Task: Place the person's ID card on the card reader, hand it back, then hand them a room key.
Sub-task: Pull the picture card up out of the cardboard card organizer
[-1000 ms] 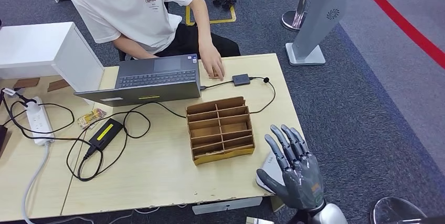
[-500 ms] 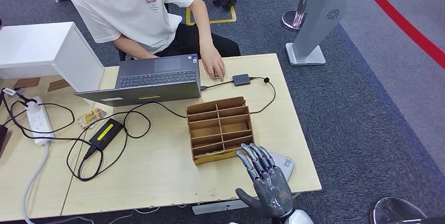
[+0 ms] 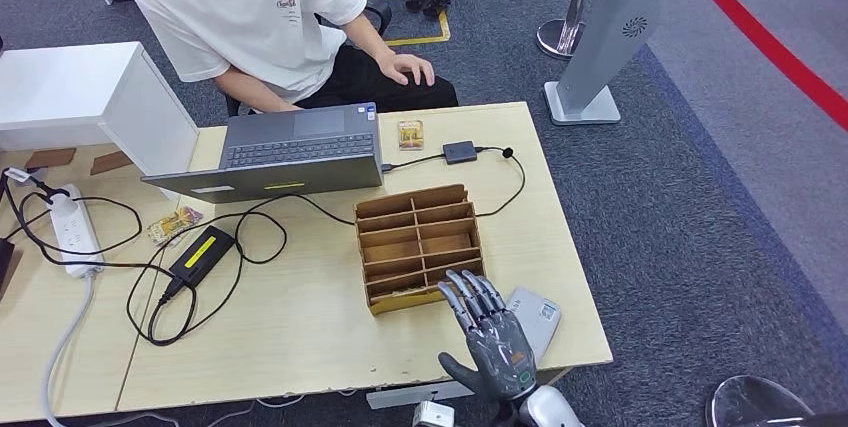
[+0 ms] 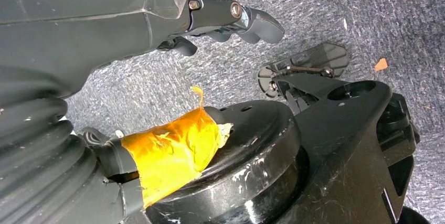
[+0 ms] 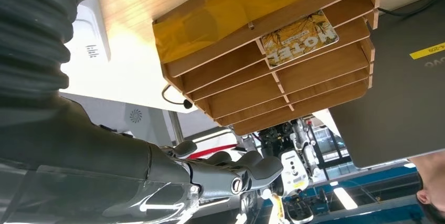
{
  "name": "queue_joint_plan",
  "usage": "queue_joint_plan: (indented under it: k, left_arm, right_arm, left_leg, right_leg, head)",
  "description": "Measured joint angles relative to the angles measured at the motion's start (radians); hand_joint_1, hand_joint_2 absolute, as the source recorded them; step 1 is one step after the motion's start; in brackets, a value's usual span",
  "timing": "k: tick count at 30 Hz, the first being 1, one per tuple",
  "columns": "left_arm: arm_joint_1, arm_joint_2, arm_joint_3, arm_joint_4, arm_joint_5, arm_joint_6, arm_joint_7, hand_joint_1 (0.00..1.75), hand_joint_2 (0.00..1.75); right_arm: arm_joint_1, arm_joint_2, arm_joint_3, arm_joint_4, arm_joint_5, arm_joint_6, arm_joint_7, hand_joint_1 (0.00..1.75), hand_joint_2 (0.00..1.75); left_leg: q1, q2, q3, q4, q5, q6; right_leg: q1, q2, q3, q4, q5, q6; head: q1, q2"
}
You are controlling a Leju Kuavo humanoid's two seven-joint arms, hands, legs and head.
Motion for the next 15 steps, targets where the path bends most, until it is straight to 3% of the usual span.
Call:
queue_joint_plan:
  k: [7,15]
  left_arm:
    - [-0.001,0.000,0.000,0.000,-0.001,0.000,0.000,0.00,1.75]
    - [-0.007,0.002,0.000,0.000,-0.023,-0.010,0.000,0.00,1.75]
  right_arm:
    - [-0.005,0.004,0.000,0.010,0.000,0.000,0.000,0.00,1.75]
    - [-0.086,0.057,0.015,0.095,-0.035,0.002,-0.008,0.00,1.75]
  left_leg:
    - [0.000,0.000,0.000,0.000,0.000,0.000]
    - [0.000,0.000,0.000,0.000,0.000,0.000]
  right_leg:
    - [0.000,0.000,0.000,0.000,0.000,0.000]
    - [0.000,0.000,0.000,0.000,0.000,0.000]
  head:
    - [0.000,0.000]
    - [0.000,0.000]
